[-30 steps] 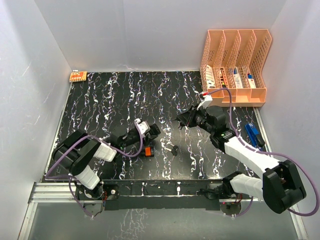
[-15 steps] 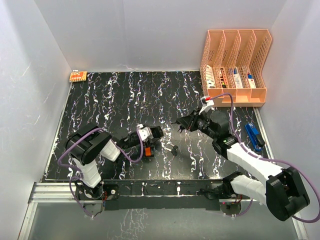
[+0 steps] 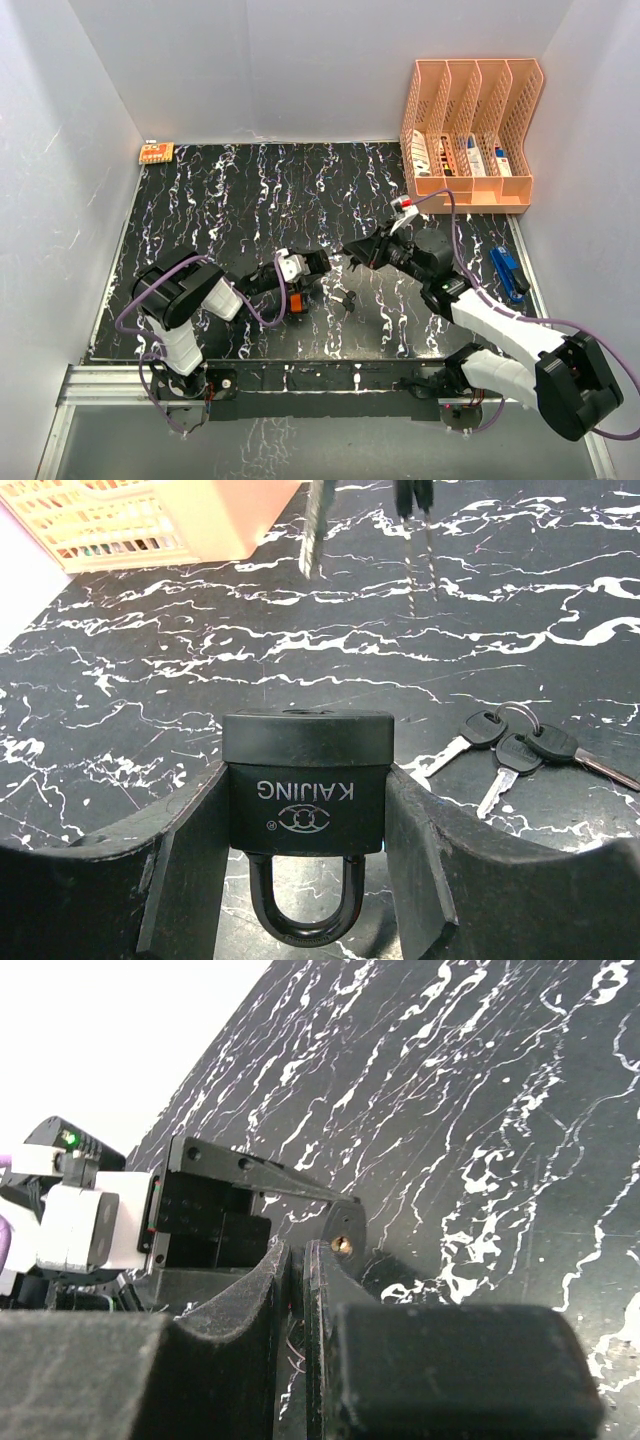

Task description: Unlock with the key

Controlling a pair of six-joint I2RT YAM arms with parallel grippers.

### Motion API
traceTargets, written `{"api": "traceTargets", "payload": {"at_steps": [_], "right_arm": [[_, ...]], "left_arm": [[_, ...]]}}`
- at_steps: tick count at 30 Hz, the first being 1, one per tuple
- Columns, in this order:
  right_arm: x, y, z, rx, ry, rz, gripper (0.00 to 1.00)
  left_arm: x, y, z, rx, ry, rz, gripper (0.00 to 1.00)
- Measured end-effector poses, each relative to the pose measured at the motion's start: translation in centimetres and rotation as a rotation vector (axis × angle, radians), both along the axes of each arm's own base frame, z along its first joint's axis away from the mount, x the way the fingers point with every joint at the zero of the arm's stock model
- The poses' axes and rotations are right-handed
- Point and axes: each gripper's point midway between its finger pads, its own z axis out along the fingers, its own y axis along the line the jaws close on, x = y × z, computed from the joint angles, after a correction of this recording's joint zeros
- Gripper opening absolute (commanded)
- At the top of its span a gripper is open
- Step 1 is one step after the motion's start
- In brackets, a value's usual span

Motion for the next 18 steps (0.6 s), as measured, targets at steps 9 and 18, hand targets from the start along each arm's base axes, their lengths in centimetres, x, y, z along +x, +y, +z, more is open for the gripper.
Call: {"api": "traceTargets", "payload": {"at_steps": [9,18], "right_arm": [[-1.0,1.5,-1.2,-0.018,0.024,0.038,0.0],[-0.7,1.3,-1.2,-0.022,0.022,0.016,0.0]], "left_arm": [[0.0,-0.3,0.7,-0.007,-0.031,-0.018,0.0],[-0.4,-0.5,2.5,-0.033,-0.075,-0.049,0.0]]}}
